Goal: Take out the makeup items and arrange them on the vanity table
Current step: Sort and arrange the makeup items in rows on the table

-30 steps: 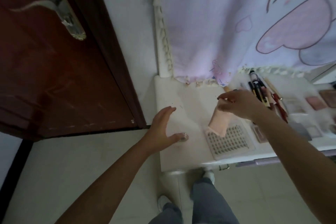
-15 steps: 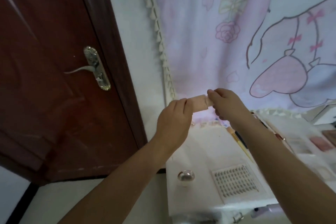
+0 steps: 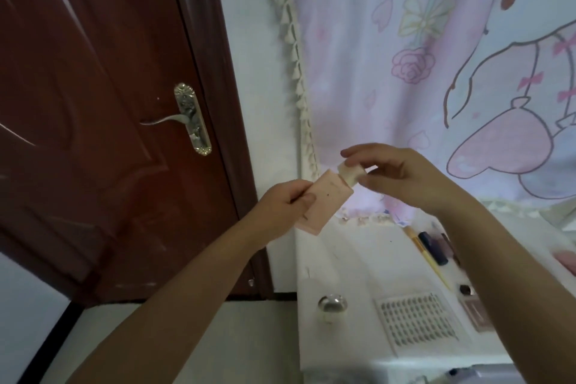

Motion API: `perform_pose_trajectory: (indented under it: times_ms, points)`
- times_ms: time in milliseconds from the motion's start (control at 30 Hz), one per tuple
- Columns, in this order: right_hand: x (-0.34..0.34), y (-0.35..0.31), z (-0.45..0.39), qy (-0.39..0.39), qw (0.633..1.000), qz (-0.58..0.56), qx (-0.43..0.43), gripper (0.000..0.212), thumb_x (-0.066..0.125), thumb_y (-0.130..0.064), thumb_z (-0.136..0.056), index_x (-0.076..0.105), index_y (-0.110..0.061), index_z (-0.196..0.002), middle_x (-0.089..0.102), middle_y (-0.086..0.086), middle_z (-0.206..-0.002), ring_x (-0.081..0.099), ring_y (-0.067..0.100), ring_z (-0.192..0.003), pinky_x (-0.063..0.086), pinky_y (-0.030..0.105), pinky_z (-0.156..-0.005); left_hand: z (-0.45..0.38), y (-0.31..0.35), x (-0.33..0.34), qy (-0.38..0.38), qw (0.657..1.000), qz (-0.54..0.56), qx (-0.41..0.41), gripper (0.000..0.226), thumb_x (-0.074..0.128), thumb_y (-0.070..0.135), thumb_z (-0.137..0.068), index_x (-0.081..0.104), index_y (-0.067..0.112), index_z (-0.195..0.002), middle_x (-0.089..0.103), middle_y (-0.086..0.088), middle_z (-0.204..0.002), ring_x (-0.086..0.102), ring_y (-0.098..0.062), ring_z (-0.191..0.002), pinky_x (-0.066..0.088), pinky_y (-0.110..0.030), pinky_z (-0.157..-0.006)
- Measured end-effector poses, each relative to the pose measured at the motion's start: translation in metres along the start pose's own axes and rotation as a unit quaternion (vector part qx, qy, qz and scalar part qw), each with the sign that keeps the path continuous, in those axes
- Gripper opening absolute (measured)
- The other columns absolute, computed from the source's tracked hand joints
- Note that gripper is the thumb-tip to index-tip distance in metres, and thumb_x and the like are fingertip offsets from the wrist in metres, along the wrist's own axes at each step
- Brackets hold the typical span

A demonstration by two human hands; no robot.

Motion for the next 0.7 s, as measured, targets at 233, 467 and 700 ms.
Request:
perform_pose_trajectory:
  times_ms: [233,467,700]
  points:
    - [0.009,0.025,0.008,-0.018,0.998,-0.026,0.047,0.045,0.056,0.012,-0.079,0.057,-0.026,-0.102,0.063,-0.012,-0.097,0.063,0.001,-0.077,0.049,0.008,-0.070,0.013,-0.029,0.019,-0.038,0.988,0.133,-0.066,0.023,0.041,0.005,-0.095,0.059,0.004,-0.110,0.059,-0.004,-0.088,0.055,-0.014,-0.079,0.044,-0.021,-0.070]
    - [0.010,0.059,0.027,-0.020,0.995,-0.047,0.082,0.049,0.050,0.018,-0.079,0.064,-0.028,-0.088,0.065,0.002,-0.098,0.063,0.002,-0.076,0.050,0.017,-0.071,0.019,-0.059,0.057,-0.078,0.967,0.209,-0.123,0.017,0.043,0.006,-0.094,0.059,0.011,-0.099,0.060,-0.003,-0.085,0.056,-0.014,-0.078,0.044,-0.026,-0.074]
    - [0.044,0.142,0.075,-0.111,0.942,-0.218,0.228,0.039,0.050,0.009,-0.078,0.076,-0.021,-0.079,0.074,-0.004,-0.085,0.068,0.009,-0.083,0.056,0.020,-0.078,0.050,-0.104,0.116,-0.133,0.953,0.202,-0.184,0.025,0.043,-0.002,-0.092,0.054,-0.009,-0.114,0.060,-0.013,-0.089,0.057,-0.022,-0.081,0.046,-0.030,-0.075]
Point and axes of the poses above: each hand's wrist, its own z-axis away from the middle knuckle, its own x-axis out of the palm, y = z × x, the point moved 10 cm from there along -z, towards the middle knuckle
